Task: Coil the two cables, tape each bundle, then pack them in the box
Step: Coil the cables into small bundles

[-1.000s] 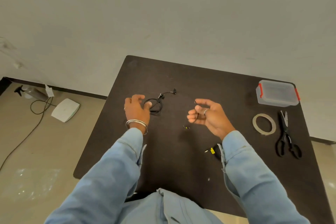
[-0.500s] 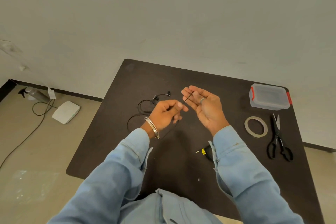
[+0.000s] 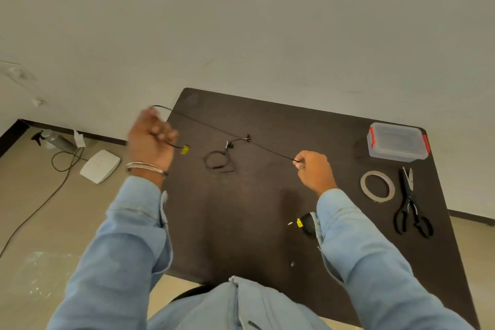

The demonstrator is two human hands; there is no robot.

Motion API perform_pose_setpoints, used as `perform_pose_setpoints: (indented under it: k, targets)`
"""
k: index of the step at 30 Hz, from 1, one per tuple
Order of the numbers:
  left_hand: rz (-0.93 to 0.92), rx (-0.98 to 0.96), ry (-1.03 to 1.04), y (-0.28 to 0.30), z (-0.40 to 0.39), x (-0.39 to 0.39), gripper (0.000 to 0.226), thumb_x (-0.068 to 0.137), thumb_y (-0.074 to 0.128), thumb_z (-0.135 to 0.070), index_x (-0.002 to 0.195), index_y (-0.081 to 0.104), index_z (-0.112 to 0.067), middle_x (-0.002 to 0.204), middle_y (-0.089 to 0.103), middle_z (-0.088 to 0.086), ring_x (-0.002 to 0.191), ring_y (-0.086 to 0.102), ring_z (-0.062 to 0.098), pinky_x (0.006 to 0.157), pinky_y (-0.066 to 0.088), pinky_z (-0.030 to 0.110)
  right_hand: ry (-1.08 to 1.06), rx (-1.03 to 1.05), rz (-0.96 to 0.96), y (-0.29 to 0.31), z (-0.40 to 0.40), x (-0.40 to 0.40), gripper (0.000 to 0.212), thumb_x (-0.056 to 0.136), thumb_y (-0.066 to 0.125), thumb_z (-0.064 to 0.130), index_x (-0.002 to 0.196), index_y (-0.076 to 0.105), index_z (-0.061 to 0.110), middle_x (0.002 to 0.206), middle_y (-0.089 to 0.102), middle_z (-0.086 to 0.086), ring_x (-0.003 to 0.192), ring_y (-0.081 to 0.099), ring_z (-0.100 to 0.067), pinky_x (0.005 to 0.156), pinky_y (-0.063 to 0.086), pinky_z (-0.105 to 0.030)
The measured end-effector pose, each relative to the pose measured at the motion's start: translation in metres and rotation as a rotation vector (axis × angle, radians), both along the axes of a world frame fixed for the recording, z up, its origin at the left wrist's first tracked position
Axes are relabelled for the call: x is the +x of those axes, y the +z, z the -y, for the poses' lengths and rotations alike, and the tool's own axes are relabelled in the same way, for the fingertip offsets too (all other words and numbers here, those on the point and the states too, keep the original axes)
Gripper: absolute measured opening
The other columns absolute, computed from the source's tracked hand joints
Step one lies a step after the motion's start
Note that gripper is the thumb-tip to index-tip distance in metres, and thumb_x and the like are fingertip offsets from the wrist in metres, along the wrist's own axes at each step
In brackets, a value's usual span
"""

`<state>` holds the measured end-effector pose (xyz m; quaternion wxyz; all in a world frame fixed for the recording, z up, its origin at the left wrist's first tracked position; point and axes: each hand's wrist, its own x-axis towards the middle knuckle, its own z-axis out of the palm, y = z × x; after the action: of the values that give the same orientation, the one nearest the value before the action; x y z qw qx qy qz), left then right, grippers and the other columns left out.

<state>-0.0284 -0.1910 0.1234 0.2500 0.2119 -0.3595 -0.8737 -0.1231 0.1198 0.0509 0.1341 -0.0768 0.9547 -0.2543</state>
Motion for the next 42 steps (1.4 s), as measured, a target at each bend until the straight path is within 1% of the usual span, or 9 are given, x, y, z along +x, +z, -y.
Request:
perform_pose_setpoints:
  k: [5,11,14,16,21,25,29,39,42]
  targets:
    - [0.13,0.024,0.236,-0.007,0.039,0.019,0.021,0.094,0.045,-0.024,0.077,0.057,-0.021,0.048,0.035,-0.01,0.042,0.029,0.006,0.045,0.028,0.018,-0.2,-0.051,-0.055,-0.009,-0.01,-0.007,0.02,0.089,0.052,0.0,0.096,0.068,0.008,0.099,0.067,-0.014,0.094,0.062,-0.032,0.076,0.043,-0.028]
    - [0.816,-0.545,-0.192,-0.026,0.014,0.007,0.017,0.087,0.059,-0.021,0.072,0.064,-0.015,0.057,0.05,0.0,0.031,0.032,0.005,0.034,0.025,0.014,-0.144,-0.269,-0.303,0.01,0.011,-0.016,0.012,0.086,0.063,0.004,0.09,0.071,0.011,0.108,0.06,-0.007,0.104,0.051,-0.022,0.084,0.041,-0.029]
    - [1.126,-0.996,-0.462,-0.029,-0.008,-0.003,0.034,0.088,0.059,-0.035,0.084,0.067,-0.002,0.085,0.068,0.018,0.071,0.065,0.026,0.066,0.05,0.034,-0.001,-0.487,-0.242,0.031,0.025,-0.013,0.014,0.089,0.061,0.003,0.094,0.071,0.011,0.092,0.069,-0.003,0.082,0.061,-0.008,0.077,0.046,-0.007]
    - [1.27,-1.211,-0.58,-0.024,-0.027,-0.009,0.044,0.089,0.058,-0.038,0.107,0.059,0.003,0.111,0.061,0.023,0.1,0.061,0.038,0.081,0.048,0.042,0.067,-0.533,-0.218,0.037,0.034,-0.01,0.017,0.09,0.059,0.003,0.096,0.072,0.012,0.085,0.068,0.004,0.076,0.062,-0.004,0.074,0.049,-0.01]
    - [0.865,-1.393,-0.684,-0.022,-0.062,-0.02,0.062,0.085,0.063,-0.04,0.14,0.041,-0.022,0.144,0.035,0.012,0.124,0.046,0.031,0.102,0.04,0.041,0.197,-0.567,-0.198,0.043,0.054,-0.002,0.016,0.088,0.065,0.007,0.098,0.075,0.013,0.089,0.071,0.006,0.077,0.062,0.006,0.074,0.046,-0.006]
    - [0.557,-1.149,-0.667,-0.026,-0.079,-0.024,0.034,0.089,0.061,-0.032,0.122,0.062,-0.023,0.104,0.07,0.002,0.079,0.062,0.009,0.065,0.048,0.018,0.27,-0.544,-0.161,0.042,0.067,0.004,0.017,0.083,0.07,0.007,0.1,0.074,0.008,0.09,0.074,-0.006,0.072,0.062,0.001,0.07,0.046,-0.004]
    - [0.542,-1.202,-0.554,-0.03,-0.079,-0.026,0.016,0.09,0.059,-0.021,0.086,0.074,-0.017,0.063,0.066,-0.006,0.055,0.056,-0.004,0.061,0.042,0.015,0.255,-0.551,-0.079,0.037,0.068,0.003,0.015,0.083,0.072,0.011,0.097,0.068,0.008,0.074,0.069,-0.005,0.058,0.058,-0.001,0.059,0.048,-0.014]
    - [0.398,-0.393,0.263,-0.02,-0.008,-0.016,0.024,0.092,0.053,-0.013,0.07,0.065,-0.011,0.052,0.048,0.001,0.035,0.031,0.007,0.037,0.024,0.015,0.255,-0.318,-0.012,0.009,0.018,-0.026,0.023,0.09,0.052,-0.008,0.099,0.071,0.002,0.09,0.071,-0.009,0.082,0.063,-0.012,0.073,0.045,-0.003]
    - [0.377,-0.36,0.347,-0.021,-0.008,-0.018,0.023,0.091,0.052,-0.015,0.073,0.065,-0.01,0.053,0.048,0.0,0.036,0.03,0.008,0.036,0.024,0.016,0.18,-0.301,-0.134,0.008,0.024,-0.035,0.025,0.088,0.051,-0.009,0.095,0.071,0.005,0.089,0.071,-0.009,0.082,0.064,-0.018,0.079,0.053,-0.022]
